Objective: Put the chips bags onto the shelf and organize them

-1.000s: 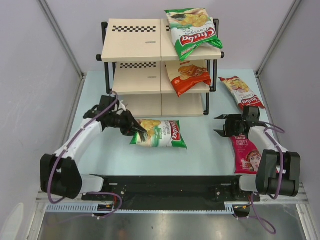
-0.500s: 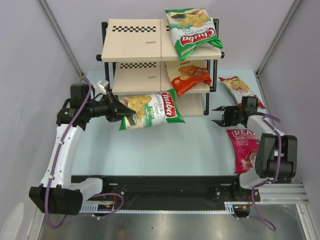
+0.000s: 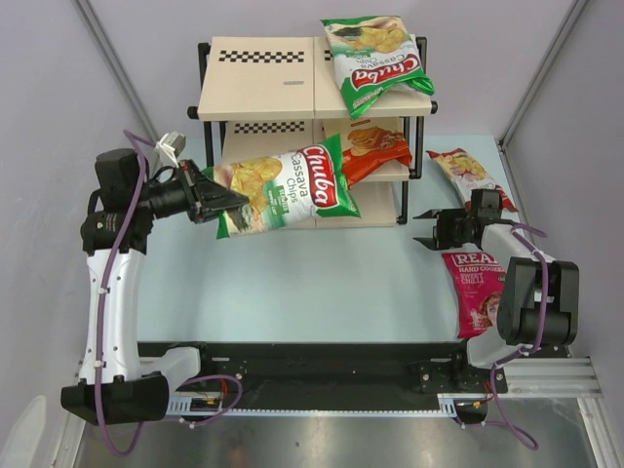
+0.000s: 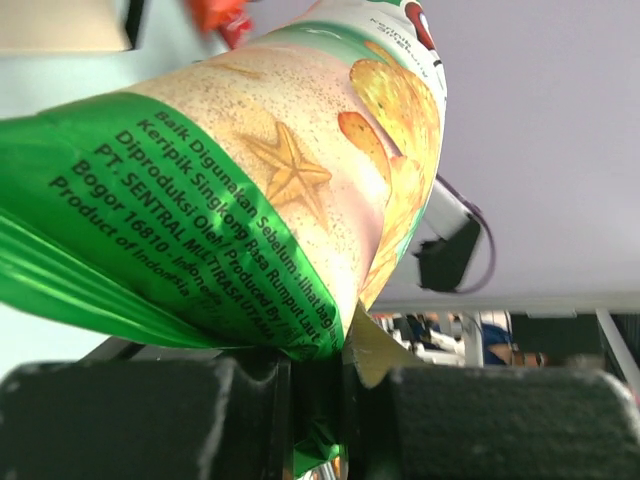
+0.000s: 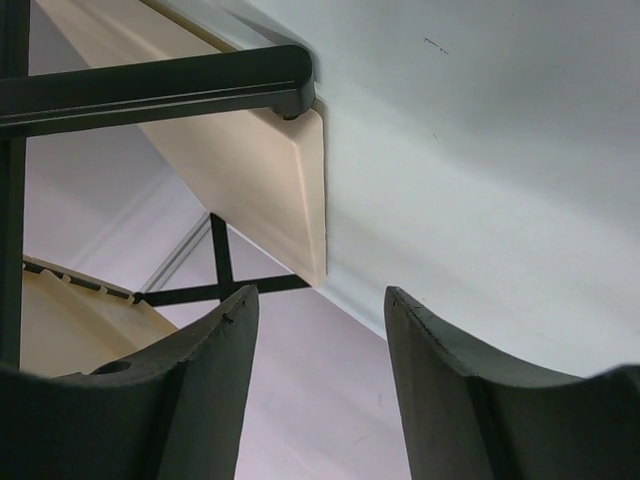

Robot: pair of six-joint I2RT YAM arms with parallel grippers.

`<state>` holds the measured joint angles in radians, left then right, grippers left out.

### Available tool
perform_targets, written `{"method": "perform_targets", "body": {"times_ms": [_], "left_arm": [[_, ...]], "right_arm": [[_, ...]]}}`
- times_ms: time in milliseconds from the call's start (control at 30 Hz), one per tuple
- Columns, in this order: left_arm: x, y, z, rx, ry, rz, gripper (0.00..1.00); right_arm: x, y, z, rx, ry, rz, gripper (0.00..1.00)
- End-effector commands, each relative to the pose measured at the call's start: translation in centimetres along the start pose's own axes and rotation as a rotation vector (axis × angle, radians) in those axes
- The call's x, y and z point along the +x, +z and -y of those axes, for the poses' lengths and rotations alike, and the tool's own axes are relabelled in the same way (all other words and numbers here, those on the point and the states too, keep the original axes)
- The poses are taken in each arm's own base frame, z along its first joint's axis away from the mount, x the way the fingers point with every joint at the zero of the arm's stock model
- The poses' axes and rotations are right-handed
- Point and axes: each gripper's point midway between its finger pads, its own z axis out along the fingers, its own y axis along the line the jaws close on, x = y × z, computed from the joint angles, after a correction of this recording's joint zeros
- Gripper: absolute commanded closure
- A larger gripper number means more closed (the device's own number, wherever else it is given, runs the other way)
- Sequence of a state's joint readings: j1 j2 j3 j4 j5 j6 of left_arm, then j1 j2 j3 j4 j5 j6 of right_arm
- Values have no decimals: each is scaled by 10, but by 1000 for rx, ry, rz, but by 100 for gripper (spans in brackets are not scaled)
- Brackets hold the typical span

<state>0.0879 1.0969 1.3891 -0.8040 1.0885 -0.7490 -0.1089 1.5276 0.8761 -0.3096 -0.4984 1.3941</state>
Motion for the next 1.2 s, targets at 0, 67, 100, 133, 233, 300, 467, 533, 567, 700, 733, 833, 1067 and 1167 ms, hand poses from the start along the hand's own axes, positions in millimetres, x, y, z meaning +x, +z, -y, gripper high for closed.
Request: {"method": "perform_targets", "body": {"times_ms": [0,67,100,133,233,300,467,533,567,700,733,833,1067,1167], "left_arm": [[6,-17,49,190,136,-46,100],[2,-21,47,184,150,-31,100],[2,-21,47,188,158,-28,100],[0,-22,47,187,159,-21,100],[-3,-19,38,173,141,-18,100],[-7,-15,23,120,91,3,100],[-8,-10,-9,8,15,33,100],[-10,-10,-20,-49,5,70,100],[-11,-10,-24,-61,1,85,100],[-14,-1,-46,-41,-59,157,100],[-22,-1,-42,-21,-58,207,100],[-33,4,-60,-64,-94,250,100],[-67,6,-57,-74,-51,327,100],[-84,8,-65,-102,-65,379,100]], "right_arm": [[1,-6,-17,-43,-22,-1,42],[1,-5,-16,-41,-22,-3,41],[2,-5,-16,-40,-25,-3,41],[2,-5,-16,-40,-27,-4,41],[3,-5,-13,-30,-27,-3,41],[2,-5,-13,-30,-30,0,41],[3,-7,-13,-32,-32,-3,41],[4,-8,-11,-25,-34,-11,42],[4,-7,-10,-21,-36,-13,42],[4,-4,-14,-30,-23,-18,42],[3,-2,-17,-44,-29,-18,42],[6,2,-19,-52,-29,-29,42],[9,6,-18,-44,-35,-33,42],[8,8,-14,-35,-44,-31,42]]}}
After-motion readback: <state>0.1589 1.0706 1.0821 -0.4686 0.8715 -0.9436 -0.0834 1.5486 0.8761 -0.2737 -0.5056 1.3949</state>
